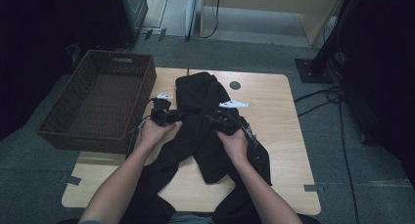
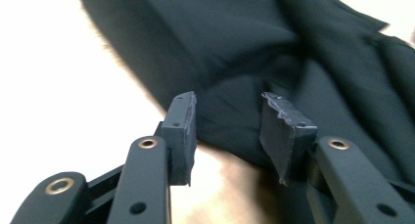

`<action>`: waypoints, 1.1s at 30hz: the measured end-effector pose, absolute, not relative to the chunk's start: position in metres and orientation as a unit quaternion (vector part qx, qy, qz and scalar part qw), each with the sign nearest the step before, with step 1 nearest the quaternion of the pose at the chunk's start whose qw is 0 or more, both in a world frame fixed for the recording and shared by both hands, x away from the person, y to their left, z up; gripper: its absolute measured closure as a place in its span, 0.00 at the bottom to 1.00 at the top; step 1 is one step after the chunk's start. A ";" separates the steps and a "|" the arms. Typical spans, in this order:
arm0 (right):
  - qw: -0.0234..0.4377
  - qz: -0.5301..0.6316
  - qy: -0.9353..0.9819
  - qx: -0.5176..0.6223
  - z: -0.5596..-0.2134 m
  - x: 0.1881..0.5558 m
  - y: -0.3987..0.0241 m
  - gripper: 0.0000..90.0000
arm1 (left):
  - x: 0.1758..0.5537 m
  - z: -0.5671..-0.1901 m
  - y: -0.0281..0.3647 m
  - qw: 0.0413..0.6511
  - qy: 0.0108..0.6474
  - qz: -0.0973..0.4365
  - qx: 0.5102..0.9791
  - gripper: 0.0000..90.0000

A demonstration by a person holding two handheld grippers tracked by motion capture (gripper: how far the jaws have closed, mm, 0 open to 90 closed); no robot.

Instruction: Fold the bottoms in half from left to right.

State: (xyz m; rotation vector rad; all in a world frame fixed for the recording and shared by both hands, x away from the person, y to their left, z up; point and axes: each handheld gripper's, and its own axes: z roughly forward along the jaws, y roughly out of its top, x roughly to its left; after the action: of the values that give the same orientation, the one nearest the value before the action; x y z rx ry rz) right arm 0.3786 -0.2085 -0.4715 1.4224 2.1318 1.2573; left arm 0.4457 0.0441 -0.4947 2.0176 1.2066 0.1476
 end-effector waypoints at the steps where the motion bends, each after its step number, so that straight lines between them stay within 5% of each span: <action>1: 0.137 0.436 0.740 0.493 -0.474 0.374 -0.205 0.53 | 0.449 -0.497 0.044 0.382 0.476 0.061 0.790 0.61; 8: 0.129 0.422 0.759 0.480 -0.489 0.353 -0.177 0.41 | 0.460 -0.506 0.034 0.374 0.481 0.057 0.791 0.59; 10: 0.130 0.413 0.761 0.483 -0.496 0.353 -0.172 0.40 | 0.461 -0.508 0.030 0.371 0.476 0.070 0.794 0.68; 13: 0.129 0.397 0.766 0.489 -0.506 0.357 -0.171 0.51 | 0.463 -0.509 0.025 0.364 0.474 0.084 0.797 0.92; 14: 0.126 0.393 0.769 0.489 -0.508 0.358 -0.173 0.63 | 0.463 -0.509 0.025 0.365 0.477 0.083 0.795 0.97; 18: 0.104 0.392 0.780 0.477 -0.507 0.361 -0.184 0.96 | 0.465 -0.506 0.022 0.352 0.471 0.101 0.803 0.99; 33: 0.119 0.393 0.769 0.491 -0.466 0.348 -0.276 1.00 | 0.490 -0.490 0.053 0.342 0.514 0.113 0.779 1.00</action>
State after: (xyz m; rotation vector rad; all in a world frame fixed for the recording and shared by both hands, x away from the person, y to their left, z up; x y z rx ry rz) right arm 0.3477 -0.2756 -0.4660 1.4344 2.2468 1.1481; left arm 0.4900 0.0531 -0.4902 2.0243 1.3364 0.2933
